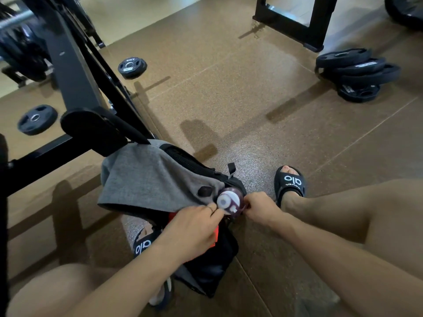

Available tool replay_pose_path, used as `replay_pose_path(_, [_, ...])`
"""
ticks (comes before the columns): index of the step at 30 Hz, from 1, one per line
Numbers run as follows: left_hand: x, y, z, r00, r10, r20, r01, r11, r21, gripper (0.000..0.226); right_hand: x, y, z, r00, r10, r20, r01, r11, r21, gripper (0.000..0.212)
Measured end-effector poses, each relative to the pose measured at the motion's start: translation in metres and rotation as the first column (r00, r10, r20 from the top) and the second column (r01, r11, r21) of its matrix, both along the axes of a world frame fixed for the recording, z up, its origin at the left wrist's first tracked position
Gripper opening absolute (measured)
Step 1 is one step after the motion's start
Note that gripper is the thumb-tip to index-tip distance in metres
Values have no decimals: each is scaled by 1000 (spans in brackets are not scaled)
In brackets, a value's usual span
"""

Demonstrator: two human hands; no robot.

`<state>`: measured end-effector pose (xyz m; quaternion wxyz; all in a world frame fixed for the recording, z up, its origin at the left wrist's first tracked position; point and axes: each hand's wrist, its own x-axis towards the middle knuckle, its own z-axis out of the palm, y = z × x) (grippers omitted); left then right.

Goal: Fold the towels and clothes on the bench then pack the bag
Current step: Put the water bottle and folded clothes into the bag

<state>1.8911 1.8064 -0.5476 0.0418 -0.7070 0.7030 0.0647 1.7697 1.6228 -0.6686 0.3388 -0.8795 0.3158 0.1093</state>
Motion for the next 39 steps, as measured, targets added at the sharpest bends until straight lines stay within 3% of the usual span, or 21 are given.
replay_pose_path(4, [11, 39, -4, 976, 216, 8, -203, 907, 369, 33, 7, 1, -3, 997, -82, 8, 81, 996, 43, 11])
replay_pose_path(9, [10, 60, -32, 949, 316, -9, -258, 790, 557, 51, 17, 3, -9, 964, -265, 7, 262, 954, 147, 7])
replay_pose_path(13, [13, 49, -36, 909, 390, -146, -286, 840, 461, 61, 29, 5, -15, 928, -372, -11, 366, 906, 212, 9])
replay_pose_path(17, [27, 30, -27, 894, 422, -151, -358, 875, 325, 65, 43, 9, -23, 919, -392, -32, 385, 877, 287, 14])
replay_pose_path(22, [45, 21, -33, 886, 451, -107, -370, 826, 425, 75, 54, 18, -38, 838, -533, -118, 533, 753, 385, 17])
replay_pose_path(25, [48, 21, -41, 877, 464, -125, -363, 810, 460, 76, 61, 30, -47, 857, -475, -199, 501, 682, 533, 28])
replay_pose_path(28, [50, 24, -49, 886, 447, -125, -345, 815, 466, 77, 78, 46, -47, 868, -448, -214, 465, 584, 665, 26])
replay_pose_path(32, [53, 28, -59, 871, 464, -163, -339, 806, 486, 77, 98, 65, -53, 883, -405, -239, 439, 529, 726, 38])
replay_pose_path(33, [53, 28, -59, 869, 466, -170, -338, 807, 485, 77, 101, 67, -48, 881, -403, -249, 443, 516, 733, 31])
replay_pose_path(36, [55, 31, -61, 869, 466, -167, -340, 806, 484, 78, 98, 66, -38, 898, -351, -266, 433, 589, 683, 10])
replay_pose_path(39, [54, 36, -62, 879, 459, -129, -344, 797, 496, 82, 96, 68, -34, 949, -238, -209, 317, 713, 626, 34])
